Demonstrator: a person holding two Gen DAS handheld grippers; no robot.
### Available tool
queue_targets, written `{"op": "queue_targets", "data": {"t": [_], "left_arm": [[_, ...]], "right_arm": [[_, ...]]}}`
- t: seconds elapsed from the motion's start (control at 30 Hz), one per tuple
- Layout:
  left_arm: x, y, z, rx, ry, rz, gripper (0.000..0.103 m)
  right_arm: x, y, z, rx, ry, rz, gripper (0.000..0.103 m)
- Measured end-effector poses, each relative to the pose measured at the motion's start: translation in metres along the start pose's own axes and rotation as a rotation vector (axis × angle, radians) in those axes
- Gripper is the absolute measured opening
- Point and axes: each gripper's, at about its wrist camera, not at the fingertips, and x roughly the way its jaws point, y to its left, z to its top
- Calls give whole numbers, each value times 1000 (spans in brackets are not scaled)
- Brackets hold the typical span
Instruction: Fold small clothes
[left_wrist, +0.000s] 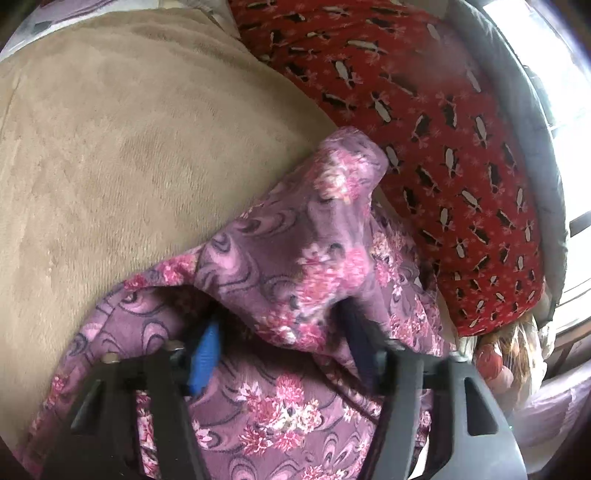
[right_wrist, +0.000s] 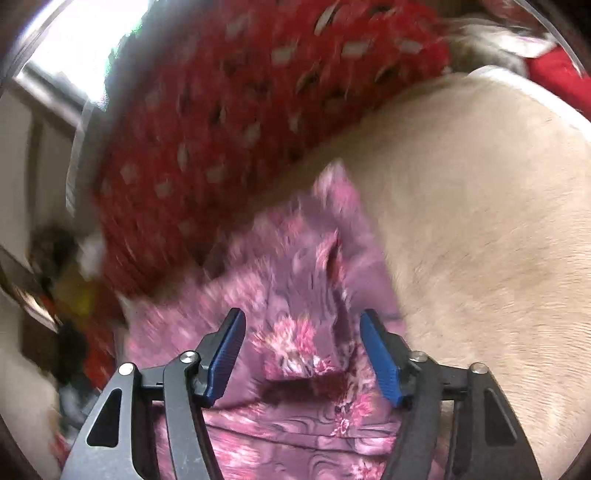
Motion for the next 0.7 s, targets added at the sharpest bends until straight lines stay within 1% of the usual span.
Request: {"op": "queue_targets", "data": {"t": [0.03,0.07,0.13,0.17,0.2,0.23,0.3,0.33,0.37,0.4,0.43,0.47,0.5,0.53,0.57,0.6,0.63,0.67,0.7], "left_arm": [[-1,-1,1,9,4,-15,23],[-2,-2,3,15,4,-16,20],[-5,-1,4,10,-21,23,20],[-3,2,5,2,-14,42,20],[2,6,6,-19,10,55,20],[5,10,7,-35,28,59,20],[6,17,8,-54,57,49,19],[2,18,7,-56,66,48,19],[-4,17,6,-59,72,49,19],[-11,15,4,-60,70,46,19],[-21,10,0,-47,57,37,18],[-30,0,-3,-15,40,32,19],[-37,-10,-7,28,25,35,24],[-41,-22,-11,86,11,48,30],[-40,-30,-14,129,2,77,46],[-34,-35,-16,162,-6,125,52],[-22,-36,-18,191,14,187,52],[-8,-35,-19,210,67,223,51],[7,-33,-22,228,142,247,49]], "right_arm": [[0,9,2,-37,12,24,11],[-10,17,3,-65,-38,56,11],[-28,23,6,-84,-103,94,11],[-37,20,9,-82,-138,89,11],[-37,14,10,-75,-138,64,11],[-33,8,11,-67,-114,31,11],[-9,-12,7,-37,17,-80,11],[-5,-17,4,-24,58,-84,11],[-15,-14,3,-27,31,-82,16],[-29,-6,2,-44,-8,-98,21],[-42,3,1,-71,-48,-106,22],[-54,11,-2,-100,-80,-95,22],[-66,20,-6,-141,-113,-70,22],[-72,27,-11,-176,-116,-61,24],[-72,31,-17,-200,-99,-64,29],[-69,34,-22,-222,-70,-81,30],[-58,32,-27,-233,-31,-109,30],[-43,24,-33,-224,51,-140,29],[-30,12,-41,-197,134,-167,27]]}}
